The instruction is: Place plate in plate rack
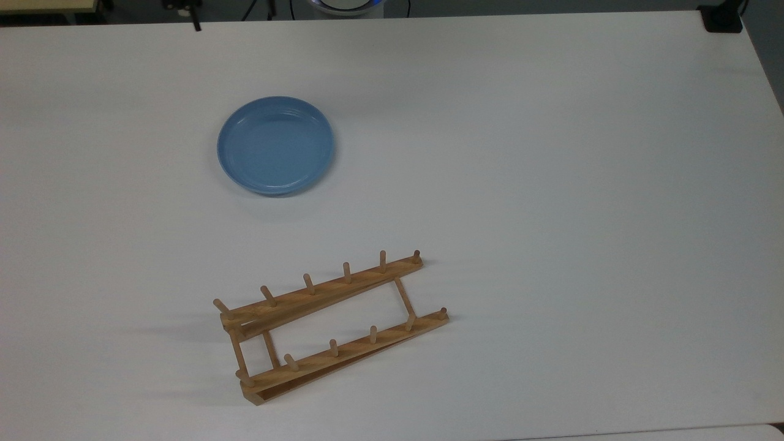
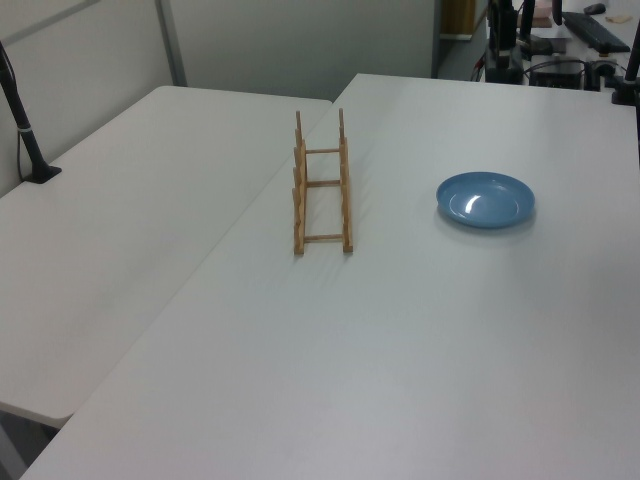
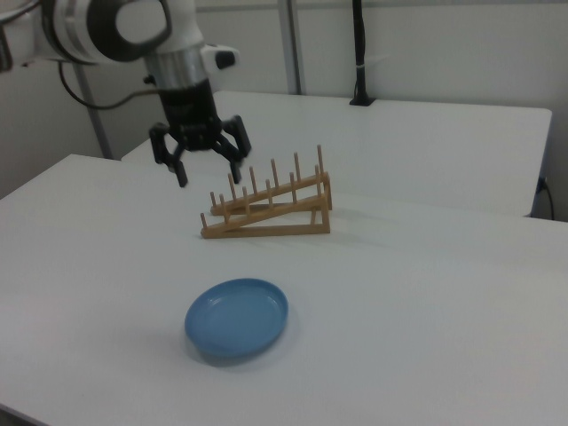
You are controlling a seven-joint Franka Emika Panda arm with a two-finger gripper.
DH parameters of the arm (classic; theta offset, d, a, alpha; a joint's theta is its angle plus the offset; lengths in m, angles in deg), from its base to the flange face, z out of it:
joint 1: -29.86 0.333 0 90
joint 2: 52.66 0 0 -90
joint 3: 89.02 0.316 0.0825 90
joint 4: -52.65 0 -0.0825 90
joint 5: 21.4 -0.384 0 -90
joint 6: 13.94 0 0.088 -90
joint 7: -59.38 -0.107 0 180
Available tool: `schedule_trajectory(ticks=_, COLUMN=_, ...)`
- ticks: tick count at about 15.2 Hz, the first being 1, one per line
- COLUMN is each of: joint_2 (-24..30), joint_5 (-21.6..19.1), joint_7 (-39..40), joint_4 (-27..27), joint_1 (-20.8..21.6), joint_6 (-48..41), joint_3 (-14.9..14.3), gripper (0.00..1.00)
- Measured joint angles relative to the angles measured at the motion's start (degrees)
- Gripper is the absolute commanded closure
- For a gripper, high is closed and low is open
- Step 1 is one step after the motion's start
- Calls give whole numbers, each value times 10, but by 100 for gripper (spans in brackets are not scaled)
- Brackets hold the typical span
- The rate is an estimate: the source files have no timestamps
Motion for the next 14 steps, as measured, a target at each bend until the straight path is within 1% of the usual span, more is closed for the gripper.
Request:
schedule_trajectory(ticks=3, joint_2=-6, joint_5=3, joint_7=2, joint_4=-50, joint_1=-17, joint_6=78, joint_3=0, gripper=4)
schedule_trajectory(ticks=7, joint_2=-21, joint_5=3, joint_7=1, joint_4=-141, joint_1=-20, joint_6=190, joint_3=0, gripper=4)
schedule_trajectory(ticks=9, joint_2=-35, joint_5=3, joint_7=-2, joint_4=-178, joint_1=-22, joint_6=232, joint_3=-1, gripper=4)
schedule_trajectory(ticks=11, joint_2=-54, joint_5=3, joint_7=-11, joint_4=-197, joint_1=-29, joint_6=268, joint_3=-1, gripper=4)
schedule_trajectory(ticks=14, joint_2=-84, joint_5=3, joint_7=-25, joint_4=-202, joint_1=-42, joint_6=302, joint_3=-1, gripper=4)
